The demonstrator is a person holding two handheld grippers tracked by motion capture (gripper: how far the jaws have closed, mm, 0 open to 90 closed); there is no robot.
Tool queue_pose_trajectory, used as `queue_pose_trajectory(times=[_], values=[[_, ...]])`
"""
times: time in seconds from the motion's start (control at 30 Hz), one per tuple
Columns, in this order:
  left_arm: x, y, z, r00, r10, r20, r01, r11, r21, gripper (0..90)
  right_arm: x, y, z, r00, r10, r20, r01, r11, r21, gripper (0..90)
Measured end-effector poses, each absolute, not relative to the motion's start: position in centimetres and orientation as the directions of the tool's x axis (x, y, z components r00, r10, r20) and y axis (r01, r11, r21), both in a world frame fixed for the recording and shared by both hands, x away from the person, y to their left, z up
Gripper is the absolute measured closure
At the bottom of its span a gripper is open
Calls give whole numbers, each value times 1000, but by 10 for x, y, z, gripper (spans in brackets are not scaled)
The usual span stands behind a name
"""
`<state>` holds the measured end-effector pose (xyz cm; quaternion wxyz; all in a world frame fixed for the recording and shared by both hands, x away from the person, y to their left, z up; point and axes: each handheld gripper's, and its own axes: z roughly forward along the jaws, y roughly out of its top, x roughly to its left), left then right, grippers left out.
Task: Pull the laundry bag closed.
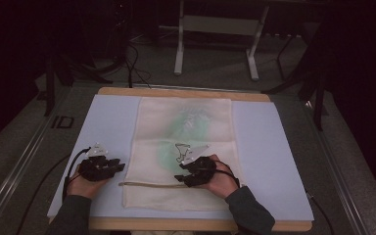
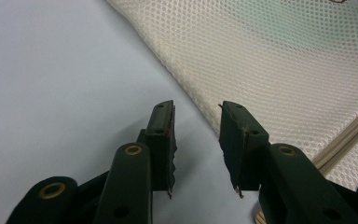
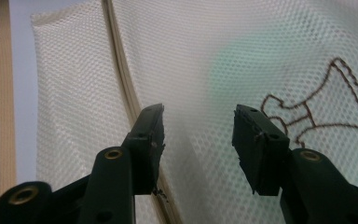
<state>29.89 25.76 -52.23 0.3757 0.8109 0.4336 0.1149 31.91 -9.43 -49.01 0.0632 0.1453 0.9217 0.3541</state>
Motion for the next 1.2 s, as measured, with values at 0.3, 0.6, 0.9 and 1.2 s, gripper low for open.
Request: queue_pose_trajectory(times=[0.3,0.6,0.9,1.2], values=[[299,258,-522,596,790,-142,618,-338,710,658,319,-81,-491,-959,284,-11,204,715,669,558],[299,259,-522,594,791,-146,620,-334,710,656,319,-68,-493,-965,262,-2,193,716,671,565],[299,259,-523,595,791,-145,620,-336,709,656,319,-54,-493,-971,239,0,177,718,673,587],[299,259,-523,590,795,-140,622,-337,707,641,320,-41,-493,-976,220,2,162,713,683,619]])
